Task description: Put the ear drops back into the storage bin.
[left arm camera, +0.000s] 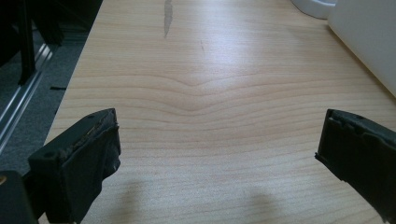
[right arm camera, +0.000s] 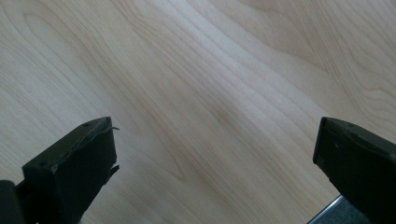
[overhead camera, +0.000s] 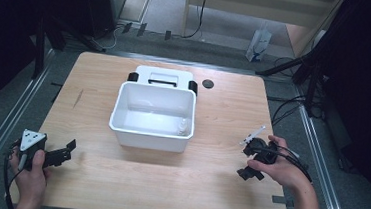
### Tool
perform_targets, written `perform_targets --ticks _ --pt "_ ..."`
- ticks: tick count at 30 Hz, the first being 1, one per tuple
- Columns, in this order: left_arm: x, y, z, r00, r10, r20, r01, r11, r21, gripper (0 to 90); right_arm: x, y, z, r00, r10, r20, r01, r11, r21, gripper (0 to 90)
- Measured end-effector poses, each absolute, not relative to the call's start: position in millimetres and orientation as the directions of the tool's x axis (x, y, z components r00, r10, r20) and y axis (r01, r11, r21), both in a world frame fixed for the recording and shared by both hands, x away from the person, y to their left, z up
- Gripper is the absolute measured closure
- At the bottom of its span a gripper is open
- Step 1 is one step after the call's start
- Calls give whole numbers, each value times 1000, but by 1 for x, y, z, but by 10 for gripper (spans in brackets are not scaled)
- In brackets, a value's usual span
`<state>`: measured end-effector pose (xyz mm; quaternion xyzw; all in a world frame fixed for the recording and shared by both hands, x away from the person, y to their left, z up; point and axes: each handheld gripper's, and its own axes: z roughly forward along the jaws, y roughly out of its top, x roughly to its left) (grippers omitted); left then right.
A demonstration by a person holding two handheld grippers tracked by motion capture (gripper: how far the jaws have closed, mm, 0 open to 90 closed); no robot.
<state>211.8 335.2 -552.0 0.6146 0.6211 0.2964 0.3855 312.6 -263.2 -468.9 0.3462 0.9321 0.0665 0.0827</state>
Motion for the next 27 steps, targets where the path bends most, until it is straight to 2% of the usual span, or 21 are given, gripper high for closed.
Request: perform_targets --ticks 11,15,16,17,18,23,24,25,27 --pt "211 335 -552 54 992 -114 534 68 843 1 292 -295 -492 -686 718 -118 665 684 300 0" --pt "211 335 -552 52 992 -116 535 70 842 1 277 -308 -497 -660 742 -115 654 643 398 0" --pt "211 335 -552 52 992 -116 535 70 842 1 277 -308 -497 -660 742 -115 654 643 398 0" --pt "211 335 -552 52 992 -116 535 71 842 1 271 -314 -500 -646 754 -119 645 622 443 0" --pt "211 335 -552 52 992 -116 535 71 842 1 271 -314 -500 -646 754 -119 645 622 443 0" --pt "212 335 -552 53 992 -115 534 69 842 1 253 -328 -512 -592 800 -102 613 528 588 0" --pt "212 335 -552 53 992 -115 534 69 842 1 253 -328 -512 -592 800 -102 613 528 588 0" --pt "212 335 -552 51 992 -114 534 69 842 1 247 -333 -515 -558 825 -89 596 473 648 0" --pt "212 335 -552 51 992 -117 536 71 841 1 242 -339 -519 -525 849 -55 577 403 711 0"
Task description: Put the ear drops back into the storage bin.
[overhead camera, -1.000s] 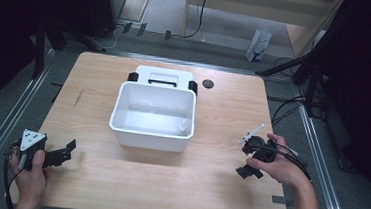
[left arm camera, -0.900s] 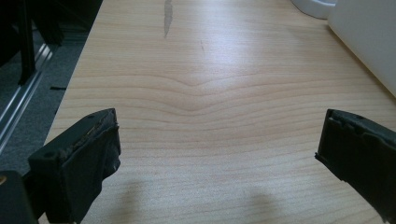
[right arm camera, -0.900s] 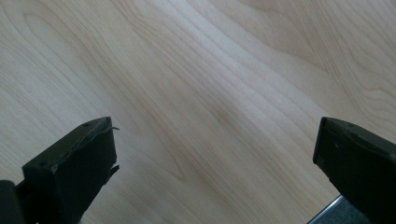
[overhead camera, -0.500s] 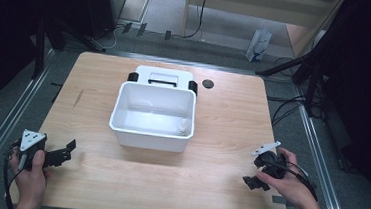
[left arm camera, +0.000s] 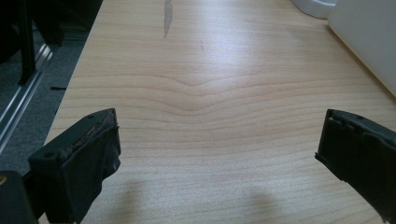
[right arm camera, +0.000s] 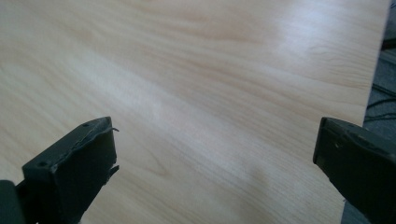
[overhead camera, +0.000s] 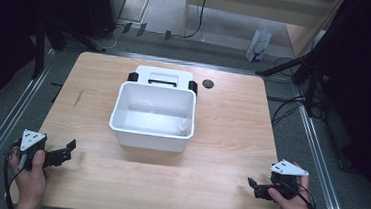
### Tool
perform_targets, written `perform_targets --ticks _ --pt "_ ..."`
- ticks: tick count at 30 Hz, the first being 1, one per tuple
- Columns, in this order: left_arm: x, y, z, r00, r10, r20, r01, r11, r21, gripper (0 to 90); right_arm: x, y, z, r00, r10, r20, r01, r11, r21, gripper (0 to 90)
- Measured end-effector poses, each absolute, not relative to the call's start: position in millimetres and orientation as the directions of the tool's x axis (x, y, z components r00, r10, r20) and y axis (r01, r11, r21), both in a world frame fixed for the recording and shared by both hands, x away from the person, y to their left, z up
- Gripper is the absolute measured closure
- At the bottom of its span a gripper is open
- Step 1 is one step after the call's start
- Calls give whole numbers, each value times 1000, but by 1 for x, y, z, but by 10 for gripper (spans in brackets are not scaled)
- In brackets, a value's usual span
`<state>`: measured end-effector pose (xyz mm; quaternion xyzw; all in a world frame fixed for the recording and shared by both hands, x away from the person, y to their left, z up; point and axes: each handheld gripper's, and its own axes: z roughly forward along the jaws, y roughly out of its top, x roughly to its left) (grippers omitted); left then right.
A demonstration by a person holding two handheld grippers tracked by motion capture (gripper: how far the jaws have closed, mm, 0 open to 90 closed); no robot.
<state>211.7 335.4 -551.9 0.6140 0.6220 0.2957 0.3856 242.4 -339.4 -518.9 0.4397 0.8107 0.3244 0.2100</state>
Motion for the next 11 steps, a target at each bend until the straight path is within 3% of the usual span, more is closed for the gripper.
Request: perform_targets --ticks 3,6,11 --pt "212 336 -552 49 991 -122 532 78 843 1 237 -346 -523 -496 868 -2 556 319 768 0" --pt "211 336 -552 52 991 -120 534 74 842 1 231 -354 -534 -421 903 89 516 157 842 0" --pt "212 336 -552 55 991 -118 535 71 842 1 228 -358 -542 -348 931 114 500 81 862 0"
